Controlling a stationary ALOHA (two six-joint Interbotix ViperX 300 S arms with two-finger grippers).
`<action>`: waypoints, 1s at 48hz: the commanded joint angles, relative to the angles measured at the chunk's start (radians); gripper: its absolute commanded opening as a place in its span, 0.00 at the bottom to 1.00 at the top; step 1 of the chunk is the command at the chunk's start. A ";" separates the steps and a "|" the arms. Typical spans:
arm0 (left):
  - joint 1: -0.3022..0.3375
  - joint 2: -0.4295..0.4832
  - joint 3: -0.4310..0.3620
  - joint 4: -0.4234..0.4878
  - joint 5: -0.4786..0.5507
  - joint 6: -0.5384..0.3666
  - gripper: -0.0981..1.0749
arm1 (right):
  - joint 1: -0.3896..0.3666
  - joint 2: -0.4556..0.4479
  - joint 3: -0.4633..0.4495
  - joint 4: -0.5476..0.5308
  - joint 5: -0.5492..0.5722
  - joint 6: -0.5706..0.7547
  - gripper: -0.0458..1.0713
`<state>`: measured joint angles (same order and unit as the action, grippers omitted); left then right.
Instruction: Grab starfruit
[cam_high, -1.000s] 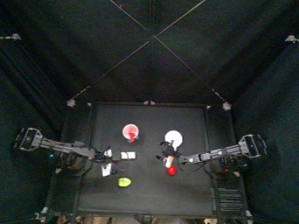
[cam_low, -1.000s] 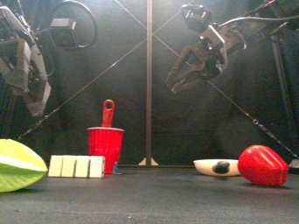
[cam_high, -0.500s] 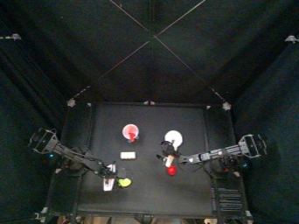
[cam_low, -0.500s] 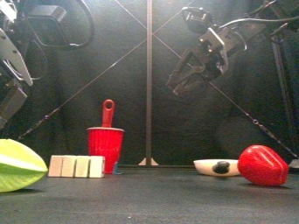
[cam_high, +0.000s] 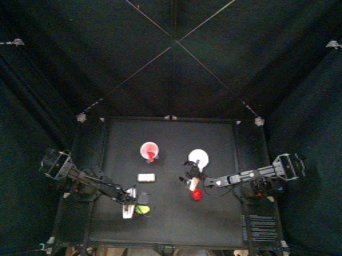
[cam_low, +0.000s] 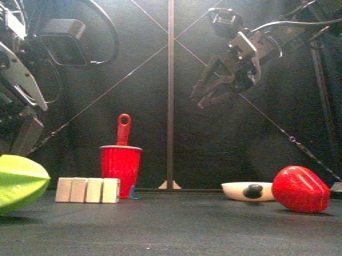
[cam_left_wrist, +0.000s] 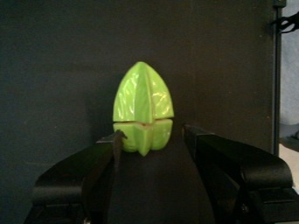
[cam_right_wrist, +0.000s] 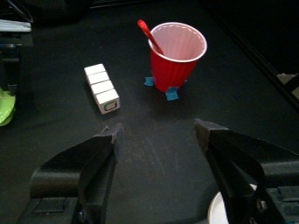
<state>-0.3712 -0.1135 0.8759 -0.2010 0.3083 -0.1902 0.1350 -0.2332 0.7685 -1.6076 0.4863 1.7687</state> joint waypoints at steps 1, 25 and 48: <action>0.015 0.011 -0.020 0.017 -0.006 -0.002 0.86 | 0.000 -0.026 -0.009 -0.003 0.003 -0.002 0.90; 0.026 0.048 -0.043 0.060 -0.015 0.000 0.87 | -0.002 -0.023 -0.009 -0.003 0.002 -0.002 0.90; 0.060 0.089 -0.067 0.127 -0.020 0.002 0.87 | -0.002 -0.021 -0.009 -0.002 0.003 -0.002 0.90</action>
<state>-0.3221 -0.0230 0.8314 -0.1028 0.2930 -0.1902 0.1350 -0.2332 0.7685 -1.6076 0.4863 1.7687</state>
